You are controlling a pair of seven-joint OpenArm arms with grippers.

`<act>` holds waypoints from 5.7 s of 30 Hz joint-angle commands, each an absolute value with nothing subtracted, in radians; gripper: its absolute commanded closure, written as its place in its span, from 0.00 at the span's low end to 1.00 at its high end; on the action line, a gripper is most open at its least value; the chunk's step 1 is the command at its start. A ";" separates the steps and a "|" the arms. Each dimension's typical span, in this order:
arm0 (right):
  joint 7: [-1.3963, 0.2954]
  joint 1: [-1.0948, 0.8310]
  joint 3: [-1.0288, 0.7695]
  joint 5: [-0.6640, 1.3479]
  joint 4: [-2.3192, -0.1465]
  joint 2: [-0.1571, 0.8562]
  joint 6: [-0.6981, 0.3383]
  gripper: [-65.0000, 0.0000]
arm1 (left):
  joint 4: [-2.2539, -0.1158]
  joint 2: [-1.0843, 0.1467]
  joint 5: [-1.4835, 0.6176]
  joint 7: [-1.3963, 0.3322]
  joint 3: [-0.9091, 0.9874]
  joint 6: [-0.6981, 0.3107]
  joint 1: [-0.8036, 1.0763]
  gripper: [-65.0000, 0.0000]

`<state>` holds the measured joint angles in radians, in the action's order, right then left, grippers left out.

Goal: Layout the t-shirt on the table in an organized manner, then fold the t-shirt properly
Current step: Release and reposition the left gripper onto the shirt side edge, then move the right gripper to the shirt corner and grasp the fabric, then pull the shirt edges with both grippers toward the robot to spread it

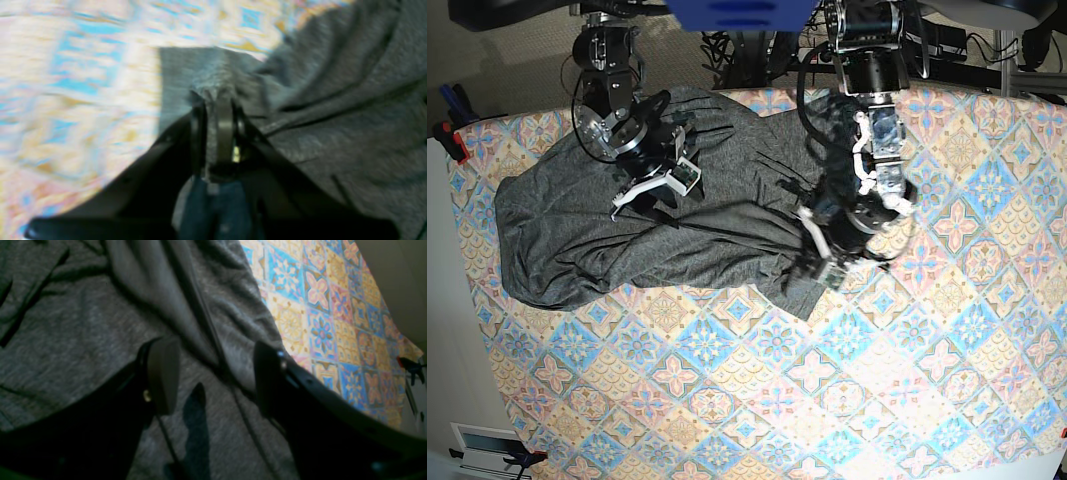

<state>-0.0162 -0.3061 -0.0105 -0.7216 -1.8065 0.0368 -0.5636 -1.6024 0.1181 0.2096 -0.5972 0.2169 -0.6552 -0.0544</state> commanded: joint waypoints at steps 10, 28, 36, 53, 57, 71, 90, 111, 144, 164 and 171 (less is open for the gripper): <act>0.005 -0.295 -0.013 -0.707 -1.791 0.039 -0.550 0.48 | -1.678 0.120 0.211 -0.578 0.251 -0.651 -0.008 0.84; 0.012 -0.294 -0.166 -0.704 -1.799 0.033 -0.550 0.48 | -1.877 0.062 0.162 -0.578 0.185 -0.698 0.085 0.51; 0.005 -0.219 -0.285 -0.691 -1.788 0.033 -0.550 0.48 | -1.756 0.033 0.165 -0.628 0.119 -0.697 0.091 0.55; 0.015 0.120 -0.605 -0.536 -1.488 0.050 -0.698 0.48 | -1.471 0.005 0.377 -0.611 0.249 -0.696 0.038 0.55; 0.081 0.136 -0.673 -0.539 -1.434 0.062 -0.698 0.48 | -1.471 -0.025 0.429 -0.568 0.294 -0.696 0.061 0.55; 0.125 0.127 -0.688 -0.542 -1.382 0.062 -0.698 0.48 | -1.739 0.062 0.424 -0.567 0.283 -0.698 0.090 0.55; 0.122 0.074 -0.688 -0.542 -1.385 0.058 -0.698 0.48 | -1.933 0.090 0.435 -0.570 0.067 -0.698 0.159 0.55; 0.120 0.007 -0.688 -0.542 -1.406 0.058 -0.698 0.48 | -1.988 -0.143 0.705 -0.570 -0.384 -0.698 0.223 0.55; 0.124 -0.430 -0.490 -0.542 -1.773 -0.148 -0.698 0.48 | -1.943 0.036 0.702 -0.564 -0.002 -0.698 0.239 0.55; 0.242 -0.607 -0.499 -0.536 -1.785 -0.148 -0.698 0.48 | -1.871 0.044 0.704 -0.562 -0.002 -0.698 0.242 0.55; 0.242 -0.604 -0.495 -0.536 -1.774 -0.148 -0.698 0.48 | -1.876 0.044 0.705 -0.568 -0.004 -0.698 0.242 0.55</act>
